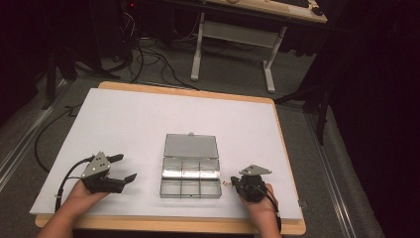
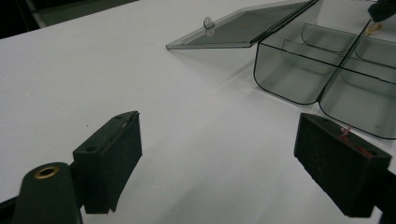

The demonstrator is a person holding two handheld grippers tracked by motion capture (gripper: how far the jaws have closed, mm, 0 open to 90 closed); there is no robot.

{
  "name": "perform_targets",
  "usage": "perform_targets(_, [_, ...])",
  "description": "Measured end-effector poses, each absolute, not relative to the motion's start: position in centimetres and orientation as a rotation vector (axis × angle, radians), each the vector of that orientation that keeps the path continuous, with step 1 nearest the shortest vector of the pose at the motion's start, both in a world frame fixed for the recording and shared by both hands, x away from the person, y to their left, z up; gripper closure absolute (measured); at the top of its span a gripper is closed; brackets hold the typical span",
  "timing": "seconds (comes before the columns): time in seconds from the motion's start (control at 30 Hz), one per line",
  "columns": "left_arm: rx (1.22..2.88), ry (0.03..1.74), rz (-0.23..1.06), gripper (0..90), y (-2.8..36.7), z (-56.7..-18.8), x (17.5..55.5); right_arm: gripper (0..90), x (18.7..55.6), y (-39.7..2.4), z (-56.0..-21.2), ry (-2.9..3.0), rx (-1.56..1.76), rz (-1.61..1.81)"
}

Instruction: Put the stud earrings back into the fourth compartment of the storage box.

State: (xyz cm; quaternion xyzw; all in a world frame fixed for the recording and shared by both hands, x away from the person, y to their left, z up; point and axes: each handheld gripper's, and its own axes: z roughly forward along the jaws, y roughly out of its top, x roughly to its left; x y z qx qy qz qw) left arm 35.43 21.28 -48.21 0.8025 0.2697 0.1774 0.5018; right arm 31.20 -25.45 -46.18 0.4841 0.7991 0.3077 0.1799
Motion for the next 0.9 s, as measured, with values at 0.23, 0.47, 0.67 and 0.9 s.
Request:
perform_targets(0.23, [1.946,0.645,0.434,15.6,21.2,-48.2,35.4,90.0,31.0,-25.0,-46.0,2.287,1.339,0.901])
perform_targets(0.47, [1.948,0.642,0.433,15.6,21.2,-48.2,35.4,90.0,31.2,-25.5,-46.2,2.273,1.37,0.882])
perform_targets(0.67, [1.951,0.64,0.436,15.6,21.2,-48.2,35.4,90.0,31.2,-25.7,-46.2,2.266,1.375,0.879])
perform_targets(0.9, [1.952,0.638,0.436,15.6,21.1,-48.2,35.4,90.0,31.3,-26.0,-45.9,2.242,1.37,0.889])
